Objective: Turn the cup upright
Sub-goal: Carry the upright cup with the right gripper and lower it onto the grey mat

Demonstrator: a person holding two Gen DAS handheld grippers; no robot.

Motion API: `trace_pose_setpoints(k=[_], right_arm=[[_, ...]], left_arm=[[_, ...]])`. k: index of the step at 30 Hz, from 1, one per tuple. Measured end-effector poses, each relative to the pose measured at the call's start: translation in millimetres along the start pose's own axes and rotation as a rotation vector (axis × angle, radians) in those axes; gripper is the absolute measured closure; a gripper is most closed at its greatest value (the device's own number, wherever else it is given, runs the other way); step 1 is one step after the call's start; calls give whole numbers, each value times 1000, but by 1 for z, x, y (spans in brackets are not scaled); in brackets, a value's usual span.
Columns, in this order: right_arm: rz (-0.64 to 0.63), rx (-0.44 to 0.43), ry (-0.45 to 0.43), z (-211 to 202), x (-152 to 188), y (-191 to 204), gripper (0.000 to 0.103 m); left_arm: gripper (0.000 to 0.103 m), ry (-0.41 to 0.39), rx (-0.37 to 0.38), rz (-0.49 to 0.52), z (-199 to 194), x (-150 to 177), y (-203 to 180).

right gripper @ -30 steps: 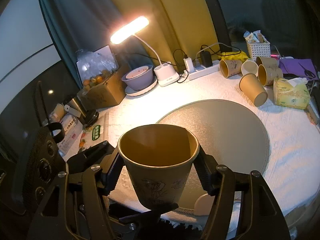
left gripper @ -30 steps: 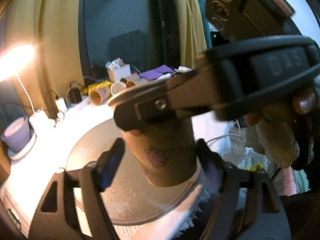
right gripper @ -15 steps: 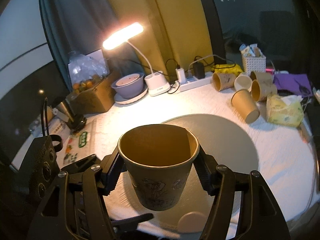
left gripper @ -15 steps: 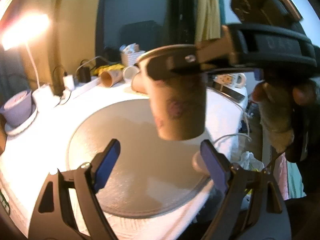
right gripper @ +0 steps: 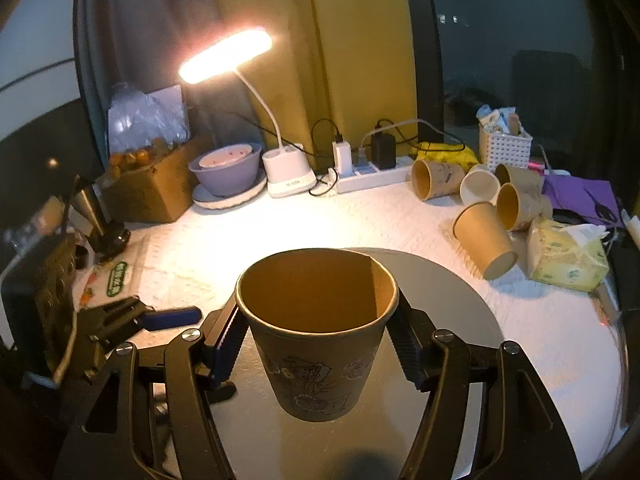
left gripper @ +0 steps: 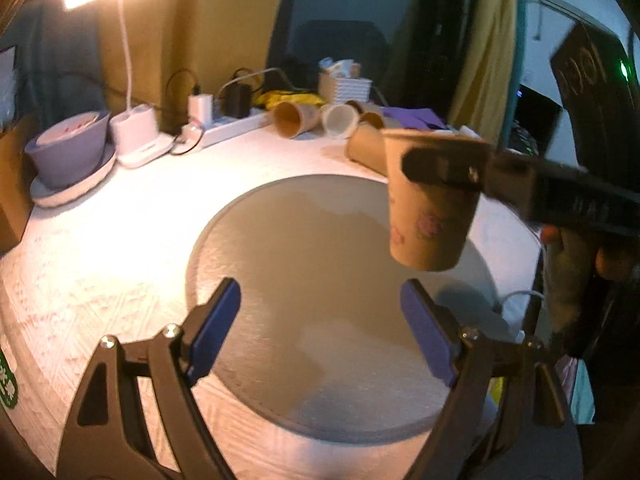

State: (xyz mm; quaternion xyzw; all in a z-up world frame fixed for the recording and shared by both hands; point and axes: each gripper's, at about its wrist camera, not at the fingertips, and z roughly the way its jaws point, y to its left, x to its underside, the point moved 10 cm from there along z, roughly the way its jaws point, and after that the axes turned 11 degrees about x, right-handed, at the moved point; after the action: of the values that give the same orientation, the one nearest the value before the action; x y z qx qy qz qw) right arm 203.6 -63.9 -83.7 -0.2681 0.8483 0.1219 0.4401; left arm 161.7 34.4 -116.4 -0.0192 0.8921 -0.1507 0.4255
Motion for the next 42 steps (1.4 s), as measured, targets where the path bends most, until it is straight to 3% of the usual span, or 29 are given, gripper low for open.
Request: trace_pose_setpoints(k=[10, 21, 42], right_arm=[[-36, 90, -2, 41, 2, -12, 34], [-30, 104, -2, 69, -10, -26, 34], [-57, 176, 49, 75, 5, -38, 34]], left_arm=[[20, 17, -41, -107, 15, -12, 42], [20, 57, -39, -176, 37, -9, 59], [20, 78, -8, -194, 43, -2, 53]])
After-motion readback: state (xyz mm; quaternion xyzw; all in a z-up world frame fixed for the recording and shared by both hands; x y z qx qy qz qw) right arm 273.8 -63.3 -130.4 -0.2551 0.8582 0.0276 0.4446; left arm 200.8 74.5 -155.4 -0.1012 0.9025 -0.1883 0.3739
